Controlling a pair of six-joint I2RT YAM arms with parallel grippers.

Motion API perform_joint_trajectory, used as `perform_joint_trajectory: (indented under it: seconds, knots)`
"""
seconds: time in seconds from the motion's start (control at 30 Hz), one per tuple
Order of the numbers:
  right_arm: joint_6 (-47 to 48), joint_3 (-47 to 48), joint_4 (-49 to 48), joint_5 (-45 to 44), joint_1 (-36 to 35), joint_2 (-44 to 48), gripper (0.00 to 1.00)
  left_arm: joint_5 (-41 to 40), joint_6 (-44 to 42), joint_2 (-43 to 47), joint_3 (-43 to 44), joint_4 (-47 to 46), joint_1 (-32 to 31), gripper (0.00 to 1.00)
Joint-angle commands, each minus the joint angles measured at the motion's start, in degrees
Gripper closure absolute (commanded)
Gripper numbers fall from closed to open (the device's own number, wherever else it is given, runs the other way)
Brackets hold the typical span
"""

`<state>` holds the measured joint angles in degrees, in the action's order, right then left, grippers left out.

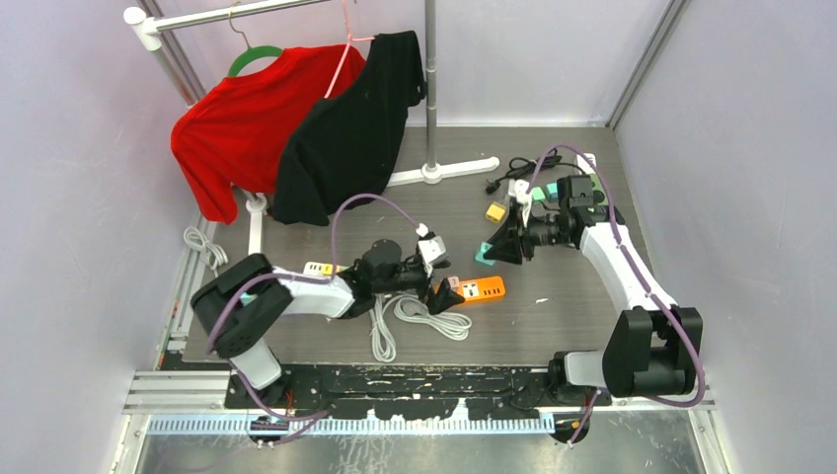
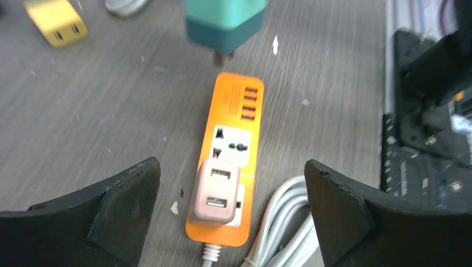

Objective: Pull the plug off the socket
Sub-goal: Remove the plug from the socket, then place the plug at the center of the board.

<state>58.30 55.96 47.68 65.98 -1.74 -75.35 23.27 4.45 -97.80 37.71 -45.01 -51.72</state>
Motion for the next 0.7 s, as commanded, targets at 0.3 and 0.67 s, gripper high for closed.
perform_joint_trajectory:
  seconds: [0.3, 0.67]
  knots:
    - [-77.61, 1.18, -34.47, 1.58, 0.60, -7.42, 0.99, -13.67, 18.89, 25.63, 7.50, 37.76, 1.09, 0.00]
    - [-83.53, 1.80, -34.44, 3.85, -0.33, -13.16, 0.99, -22.03, 32.35, 23.47, 18.70, 50.96, 2.02, 0.07]
